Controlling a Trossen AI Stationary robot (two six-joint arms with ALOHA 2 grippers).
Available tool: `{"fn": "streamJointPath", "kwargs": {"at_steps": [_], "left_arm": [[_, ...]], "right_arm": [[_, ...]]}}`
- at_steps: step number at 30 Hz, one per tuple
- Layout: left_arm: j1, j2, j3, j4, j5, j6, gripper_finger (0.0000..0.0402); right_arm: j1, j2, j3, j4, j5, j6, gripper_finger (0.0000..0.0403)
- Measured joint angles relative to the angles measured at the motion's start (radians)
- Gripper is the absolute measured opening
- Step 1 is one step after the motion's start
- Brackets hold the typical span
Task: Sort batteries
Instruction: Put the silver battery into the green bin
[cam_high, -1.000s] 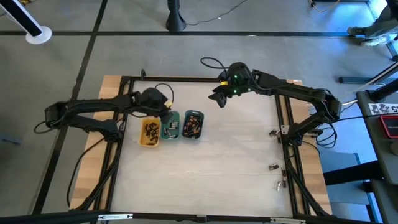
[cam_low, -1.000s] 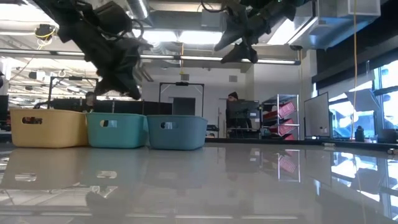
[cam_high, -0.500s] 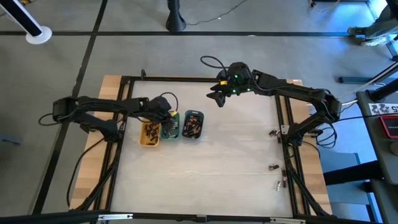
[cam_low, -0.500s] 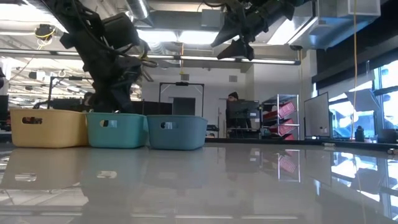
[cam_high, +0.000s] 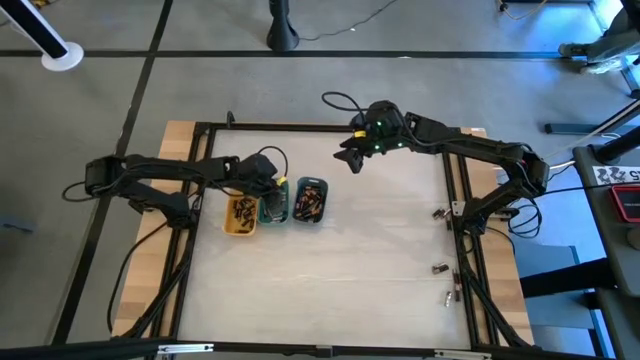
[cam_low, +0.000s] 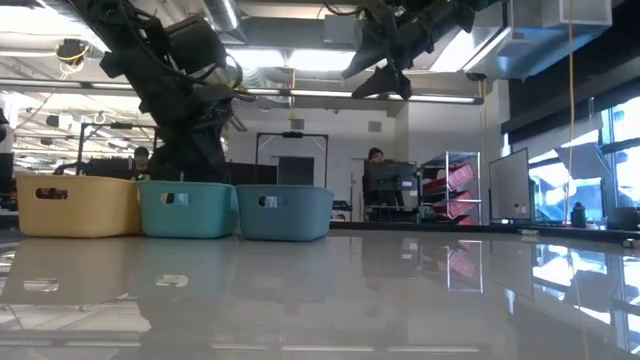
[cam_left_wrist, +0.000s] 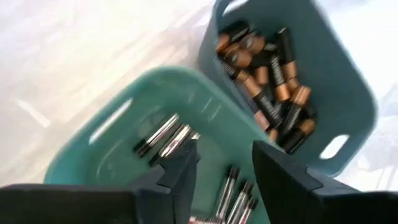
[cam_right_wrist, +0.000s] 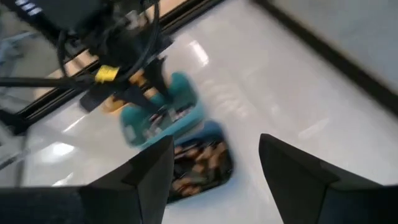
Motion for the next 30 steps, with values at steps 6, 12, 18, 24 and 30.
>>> {"fn": "streamJointPath", "kwargs": {"at_steps": [6, 12, 18, 24, 30], "left_arm": [[-0.006, -0.050, 0.013, 0.113, 0.000, 0.135, 0.0155], [0.002, -0.091, 0.013, 0.176, 0.000, 0.250, 0.0149], [0.002, -0.092, 0.013, 0.171, 0.000, 0.331, 0.0148], [0.002, -0.092, 0.013, 0.168, 0.041, 0.420, 0.0147], [0.002, -0.091, 0.013, 0.176, 0.137, 0.490, 0.0147]], "right_arm": [[0.027, 0.000, 0.000, -0.092, -0.121, 0.087, 0.0237], [0.163, 0.000, 0.000, -0.307, -0.088, 0.194, 0.0237], [0.367, 0.000, 0.000, -0.560, -0.016, 0.439, 0.0237], [0.612, 0.000, -0.049, -0.677, -0.071, 0.849, 0.0237], [0.823, 0.000, -0.123, -0.571, -0.080, 1.228, 0.0237]]}}
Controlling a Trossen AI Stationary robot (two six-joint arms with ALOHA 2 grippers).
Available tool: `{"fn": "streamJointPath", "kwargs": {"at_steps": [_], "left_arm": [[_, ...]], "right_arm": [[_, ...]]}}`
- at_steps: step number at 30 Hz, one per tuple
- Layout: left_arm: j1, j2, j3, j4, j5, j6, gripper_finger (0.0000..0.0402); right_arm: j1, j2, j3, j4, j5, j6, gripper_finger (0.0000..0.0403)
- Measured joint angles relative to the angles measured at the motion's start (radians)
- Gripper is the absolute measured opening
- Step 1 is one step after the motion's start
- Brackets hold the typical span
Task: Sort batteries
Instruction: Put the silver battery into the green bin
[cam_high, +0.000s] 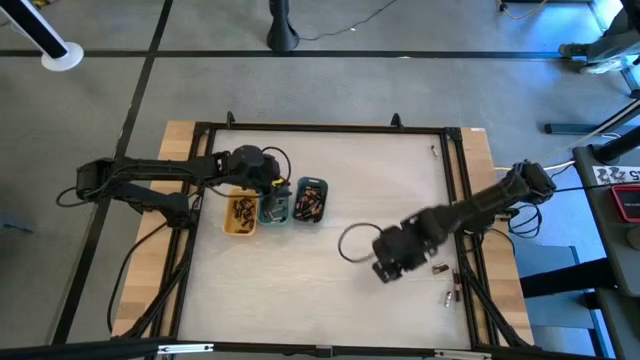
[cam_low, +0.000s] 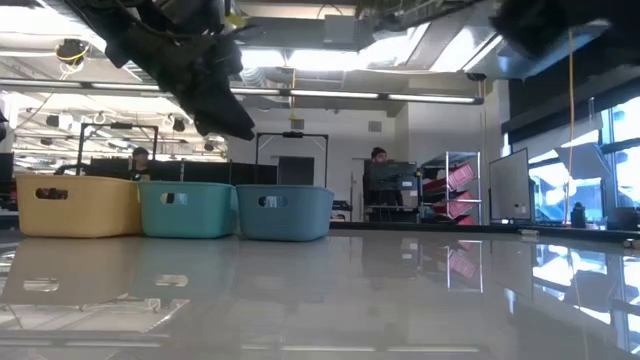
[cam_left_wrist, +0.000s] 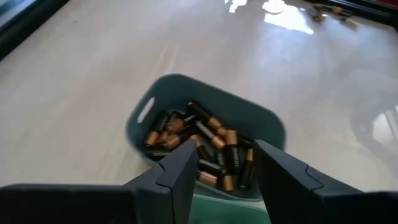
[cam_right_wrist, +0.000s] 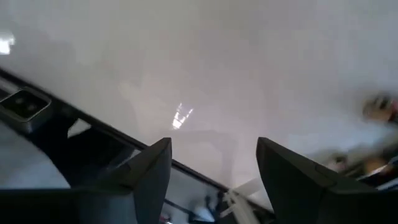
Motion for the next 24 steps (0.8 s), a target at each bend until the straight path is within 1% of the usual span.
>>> {"fn": "streamJointPath", "kwargs": {"at_steps": [3, 6, 9, 11, 14, 17, 20, 24], "left_arm": [[0.000, 0.000, 0.000, 0.003, 0.032, 0.009, 0.0147], [0.000, 0.000, 0.000, 0.006, 0.058, -0.001, 0.0147], [0.000, 0.000, 0.000, 0.006, 0.069, -0.026, 0.0147], [0.000, 0.000, 0.000, 0.014, 0.071, -0.043, 0.0147], [0.000, 0.000, 0.000, 0.052, 0.071, -0.073, 0.0147], [0.000, 0.000, 0.000, 0.099, 0.071, -0.131, 0.0147], [0.000, 0.000, 0.000, 0.133, 0.070, -0.185, 0.0147], [0.000, 0.000, 0.000, 0.132, 0.059, -0.233, 0.0147]], "right_arm": [[0.091, 0.000, -0.028, 0.013, -0.007, 0.163, 0.0237], [0.174, 0.000, -0.066, 0.014, -0.048, 0.310, 0.0237], [0.241, 0.000, -0.110, 0.024, -0.096, 0.415, 0.0237], [0.274, 0.000, -0.154, 0.076, -0.119, 0.476, 0.0237], [0.323, 0.000, -0.221, 0.161, -0.097, 0.550, 0.0237], [0.370, 0.000, -0.277, 0.205, -0.068, 0.629, 0.0237], [0.422, 0.000, -0.307, 0.223, -0.037, 0.700, 0.0237], [0.501, 0.000, -0.331, 0.250, 0.023, 0.788, 0.0237]]}}
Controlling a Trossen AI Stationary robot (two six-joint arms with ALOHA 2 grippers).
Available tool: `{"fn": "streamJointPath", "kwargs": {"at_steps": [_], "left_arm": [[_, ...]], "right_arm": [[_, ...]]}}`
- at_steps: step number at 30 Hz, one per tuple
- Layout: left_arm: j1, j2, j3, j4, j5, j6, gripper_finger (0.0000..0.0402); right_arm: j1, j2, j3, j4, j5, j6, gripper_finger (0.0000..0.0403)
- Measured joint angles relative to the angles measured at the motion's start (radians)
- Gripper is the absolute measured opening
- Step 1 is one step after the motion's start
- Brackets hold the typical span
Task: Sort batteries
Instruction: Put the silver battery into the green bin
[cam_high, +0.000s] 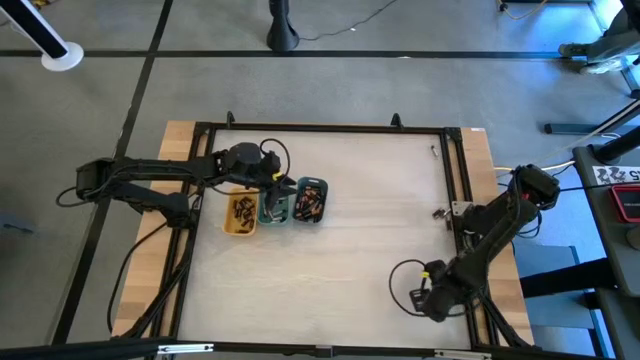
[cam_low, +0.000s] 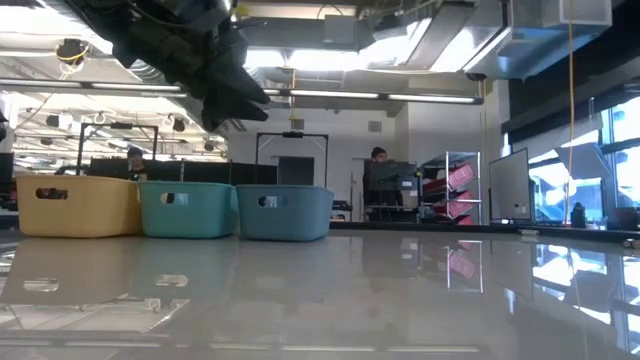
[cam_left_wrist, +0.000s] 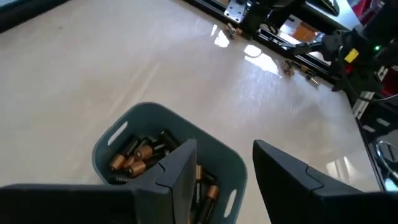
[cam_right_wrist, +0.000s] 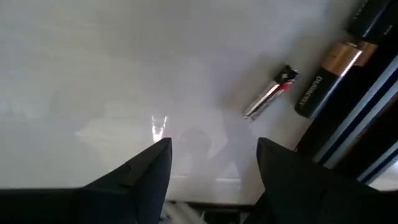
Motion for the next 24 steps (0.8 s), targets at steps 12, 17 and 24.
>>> {"fn": "streamJointPath", "kwargs": {"at_steps": [12, 17, 24], "left_arm": [[-0.002, 0.000, 0.000, 0.001, -0.021, -0.204, 0.0147], [-0.002, 0.000, 0.000, 0.001, -0.021, -0.233, 0.0147], [-0.002, 0.000, 0.000, 0.027, -0.037, -0.240, 0.0147]], "right_arm": [[0.066, -0.001, -0.119, 0.122, 0.067, 0.027, 0.0237], [0.056, -0.032, -0.121, 0.138, 0.061, -0.133, 0.0237], [0.034, -0.054, -0.124, 0.014, -0.106, -0.468, 0.0237]]}}
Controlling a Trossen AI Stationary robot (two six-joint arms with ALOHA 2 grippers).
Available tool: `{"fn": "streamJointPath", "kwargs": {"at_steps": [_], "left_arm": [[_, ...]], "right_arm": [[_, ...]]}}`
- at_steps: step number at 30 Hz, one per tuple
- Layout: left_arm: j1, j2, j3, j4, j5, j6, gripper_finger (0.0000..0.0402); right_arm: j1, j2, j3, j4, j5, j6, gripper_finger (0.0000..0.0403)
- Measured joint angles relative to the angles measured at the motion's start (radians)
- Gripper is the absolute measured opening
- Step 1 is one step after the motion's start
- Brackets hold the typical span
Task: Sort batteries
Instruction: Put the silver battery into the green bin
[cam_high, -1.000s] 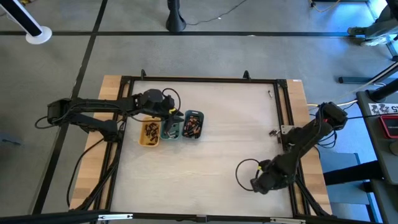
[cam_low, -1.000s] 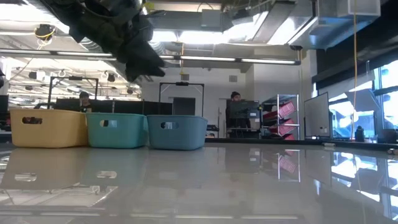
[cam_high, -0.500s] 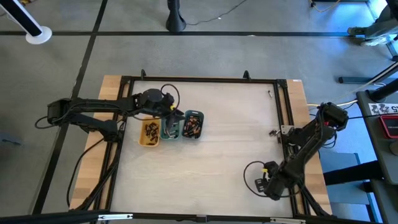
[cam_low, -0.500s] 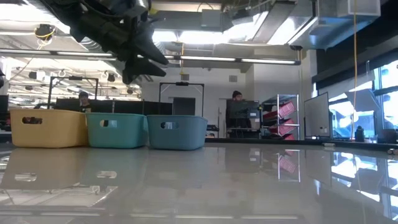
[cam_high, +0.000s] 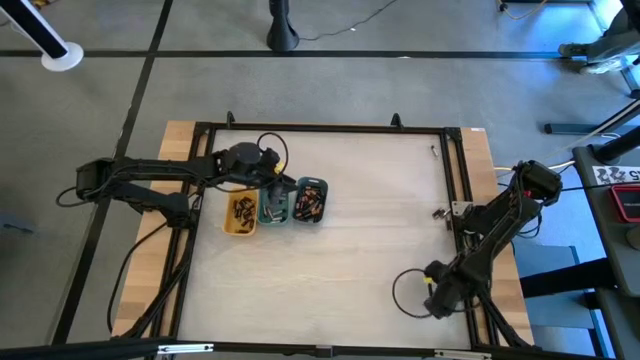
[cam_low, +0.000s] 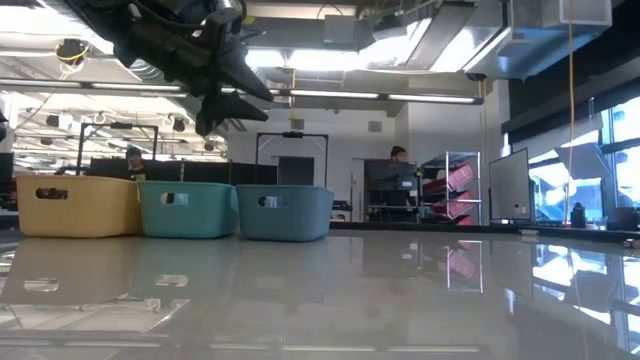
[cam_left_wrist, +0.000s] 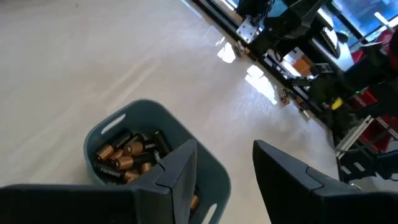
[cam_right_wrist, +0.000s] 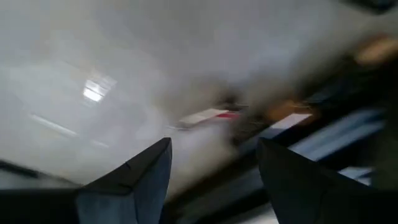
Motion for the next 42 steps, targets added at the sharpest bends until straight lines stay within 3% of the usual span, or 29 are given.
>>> {"fn": "streamJointPath", "kwargs": {"at_steps": [4, 11, 27, 36, 42], "left_arm": [[0.001, 0.000, 0.000, 0.003, -0.001, 0.000, 0.0147], [0.001, 0.000, 0.000, -0.001, -0.027, 0.000, 0.0147], [0.001, 0.000, 0.000, -0.001, -0.047, 0.036, 0.0147], [0.001, 0.000, 0.000, -0.003, -0.065, 0.071, 0.0147], [0.001, 0.000, 0.000, -0.004, -0.066, 0.063, 0.0147]], "right_arm": [[-0.009, -0.004, 0.000, -0.036, -0.075, -0.150, 0.0237], [-0.025, -0.007, 0.000, -0.020, -0.086, -0.269, 0.0237], [-0.023, -0.007, 0.001, -0.019, 0.005, -0.620, 0.0237], [-0.024, -0.007, 0.001, -0.011, 0.154, -0.883, 0.0237], [-0.023, -0.007, 0.002, -0.008, 0.128, -1.071, 0.0237]]}}
